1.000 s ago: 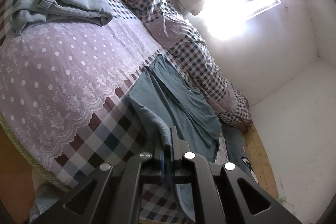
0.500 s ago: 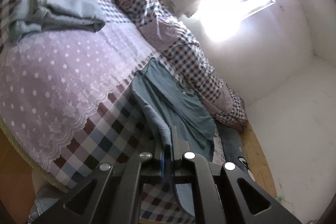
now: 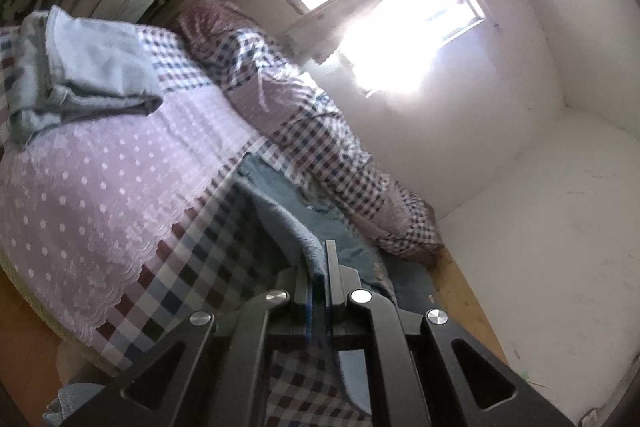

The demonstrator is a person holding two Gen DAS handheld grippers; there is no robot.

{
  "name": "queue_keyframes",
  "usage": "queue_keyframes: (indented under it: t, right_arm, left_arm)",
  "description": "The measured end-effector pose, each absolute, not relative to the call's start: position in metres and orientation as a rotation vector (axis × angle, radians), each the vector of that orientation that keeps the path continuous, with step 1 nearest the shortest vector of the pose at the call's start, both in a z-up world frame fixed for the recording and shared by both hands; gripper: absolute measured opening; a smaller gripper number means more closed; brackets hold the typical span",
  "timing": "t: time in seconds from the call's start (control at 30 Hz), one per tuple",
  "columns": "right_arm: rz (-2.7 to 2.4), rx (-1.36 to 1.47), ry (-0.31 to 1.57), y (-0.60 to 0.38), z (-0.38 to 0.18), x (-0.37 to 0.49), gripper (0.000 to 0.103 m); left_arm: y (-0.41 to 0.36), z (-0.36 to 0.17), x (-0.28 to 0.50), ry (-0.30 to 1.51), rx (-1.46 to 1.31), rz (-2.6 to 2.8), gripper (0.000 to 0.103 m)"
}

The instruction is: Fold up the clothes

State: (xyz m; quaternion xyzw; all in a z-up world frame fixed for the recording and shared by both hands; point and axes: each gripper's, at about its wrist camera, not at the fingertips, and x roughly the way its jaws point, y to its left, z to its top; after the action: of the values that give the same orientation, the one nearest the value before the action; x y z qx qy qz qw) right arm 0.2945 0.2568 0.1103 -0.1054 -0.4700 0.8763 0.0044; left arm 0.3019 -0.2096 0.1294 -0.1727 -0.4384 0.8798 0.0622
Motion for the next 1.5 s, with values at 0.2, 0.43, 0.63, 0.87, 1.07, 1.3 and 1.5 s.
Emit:
queue_keyframes:
  t: [0.2, 0.43, 0.63, 0.87, 1.07, 1.3, 1.5]
  right_arm:
    - [2.757, -0.273, -1.442, 0.257, 0.152, 0.305, 0.0]
    - [2.755, -0.187, -1.456, 0.253, 0.189, 0.334, 0.0]
    - [2.743, -0.095, -1.453, 0.252, 0.223, 0.366, 0.0]
    - [2.73, -0.032, -1.486, 0.251, 0.252, 0.407, 0.0]
    - [2.735, -0.005, -1.474, 0.257, 0.274, 0.44, 0.0]
    - [2.777, 0.017, -1.332, 0.28, 0.313, 0.465, 0.0]
    - [2.824, -0.132, -1.322, 0.285, 0.313, 0.434, 0.0]
  left_arm:
    - [-0.215, 0.155, 0.318, -1.333, -0.46, 2.621, 0.002]
    - [-0.225, 0.188, 0.347, -1.32, -0.369, 2.612, 0.002]
    - [-0.23, 0.218, 0.375, -1.279, -0.278, 2.614, 0.002]
    - [-0.235, 0.245, 0.405, -1.252, -0.209, 2.61, 0.002]
    - [-0.228, 0.272, 0.429, -1.181, -0.17, 2.605, 0.002]
    - [-0.216, 0.308, 0.441, -1.07, -0.124, 2.649, 0.002]
    - [-0.218, 0.299, 0.391, -1.114, -0.265, 2.691, 0.002]
